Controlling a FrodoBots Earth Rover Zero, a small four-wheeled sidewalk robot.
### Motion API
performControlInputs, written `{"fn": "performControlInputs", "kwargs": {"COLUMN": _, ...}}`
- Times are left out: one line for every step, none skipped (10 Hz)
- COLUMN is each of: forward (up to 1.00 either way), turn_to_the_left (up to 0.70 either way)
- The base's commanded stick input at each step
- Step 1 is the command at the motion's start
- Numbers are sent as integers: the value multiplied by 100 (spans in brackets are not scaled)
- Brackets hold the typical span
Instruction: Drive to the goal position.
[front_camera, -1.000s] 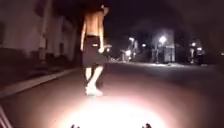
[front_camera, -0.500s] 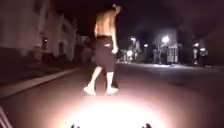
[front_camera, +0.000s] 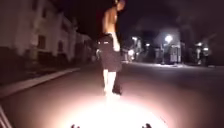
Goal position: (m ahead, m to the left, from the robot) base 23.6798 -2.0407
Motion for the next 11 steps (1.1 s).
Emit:
{"fn": "performControlInputs", "kwargs": {"forward": 85, "turn_to_the_left": 0}}
{"fn": "performControlInputs", "kwargs": {"forward": 85, "turn_to_the_left": 0}}
{"fn": "performControlInputs", "kwargs": {"forward": 85, "turn_to_the_left": 0}}
{"fn": "performControlInputs", "kwargs": {"forward": 85, "turn_to_the_left": 0}}
{"fn": "performControlInputs", "kwargs": {"forward": 85, "turn_to_the_left": 0}}
{"fn": "performControlInputs", "kwargs": {"forward": 85, "turn_to_the_left": 0}}
{"fn": "performControlInputs", "kwargs": {"forward": 85, "turn_to_the_left": 0}}
{"fn": "performControlInputs", "kwargs": {"forward": 85, "turn_to_the_left": 0}}
{"fn": "performControlInputs", "kwargs": {"forward": 85, "turn_to_the_left": 0}}
{"fn": "performControlInputs", "kwargs": {"forward": 85, "turn_to_the_left": 0}}
{"fn": "performControlInputs", "kwargs": {"forward": 85, "turn_to_the_left": 0}}
